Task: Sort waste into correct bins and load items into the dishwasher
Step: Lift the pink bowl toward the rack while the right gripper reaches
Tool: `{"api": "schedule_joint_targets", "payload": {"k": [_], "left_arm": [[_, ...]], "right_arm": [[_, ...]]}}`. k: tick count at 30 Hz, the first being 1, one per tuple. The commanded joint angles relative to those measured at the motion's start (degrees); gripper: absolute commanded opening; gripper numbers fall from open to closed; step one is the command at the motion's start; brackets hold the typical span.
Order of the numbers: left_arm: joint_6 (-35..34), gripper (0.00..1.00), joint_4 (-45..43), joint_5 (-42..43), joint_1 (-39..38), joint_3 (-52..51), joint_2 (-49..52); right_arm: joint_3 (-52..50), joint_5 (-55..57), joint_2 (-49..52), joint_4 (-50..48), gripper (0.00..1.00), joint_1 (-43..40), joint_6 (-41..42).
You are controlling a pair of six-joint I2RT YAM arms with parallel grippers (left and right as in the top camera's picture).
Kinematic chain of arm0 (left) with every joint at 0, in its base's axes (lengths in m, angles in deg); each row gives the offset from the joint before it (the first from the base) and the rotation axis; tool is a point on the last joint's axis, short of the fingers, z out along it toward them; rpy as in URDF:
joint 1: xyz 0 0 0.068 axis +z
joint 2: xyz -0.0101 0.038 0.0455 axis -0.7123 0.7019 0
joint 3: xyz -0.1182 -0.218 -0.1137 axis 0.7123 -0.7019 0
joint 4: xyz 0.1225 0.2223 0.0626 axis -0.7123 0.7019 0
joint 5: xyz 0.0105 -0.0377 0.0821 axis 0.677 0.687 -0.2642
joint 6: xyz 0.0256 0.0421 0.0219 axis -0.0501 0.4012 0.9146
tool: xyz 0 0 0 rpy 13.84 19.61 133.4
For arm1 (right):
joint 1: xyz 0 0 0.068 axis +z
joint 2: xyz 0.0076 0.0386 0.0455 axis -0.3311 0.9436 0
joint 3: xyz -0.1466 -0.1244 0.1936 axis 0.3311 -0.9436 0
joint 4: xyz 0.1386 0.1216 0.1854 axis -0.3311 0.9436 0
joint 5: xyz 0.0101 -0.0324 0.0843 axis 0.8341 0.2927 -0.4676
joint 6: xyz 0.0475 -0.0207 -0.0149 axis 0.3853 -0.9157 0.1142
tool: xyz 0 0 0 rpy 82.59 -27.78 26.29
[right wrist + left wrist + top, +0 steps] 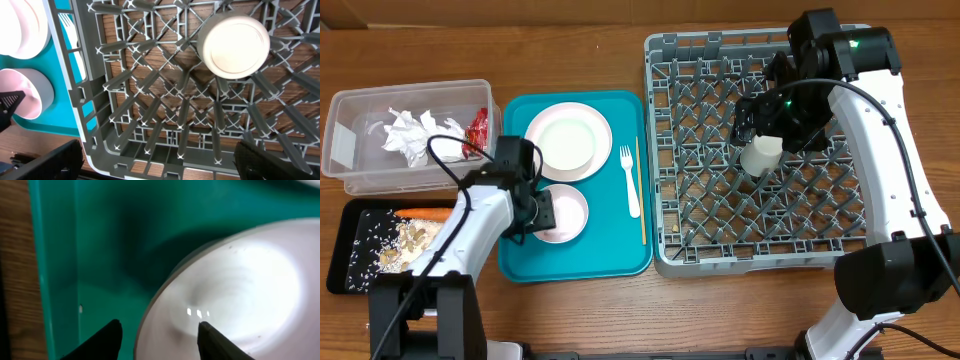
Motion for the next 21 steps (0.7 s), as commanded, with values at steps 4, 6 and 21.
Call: {"api": "schedule_joint_targets", "payload": {"k": [4, 6, 21], "left_arm": [[0.6, 0.04, -0.3, 0.6, 0.3, 0.0, 0.2], [0.7, 0.04, 1.4, 0.6, 0.3, 1.7, 0.2], [0.7, 0.04, 22.7, 12.9, -2.0, 29.6, 0.2]], "right_arm": [[0.0, 0.5, -0.6, -0.2, 1.00, -0.2, -0.2], [0.0, 0.5, -0.6, -0.2, 1.00, -0.2, -0.2], [0.9, -13.6, -0.6, 1.1, 1.00, -0.1, -9.9]]}}
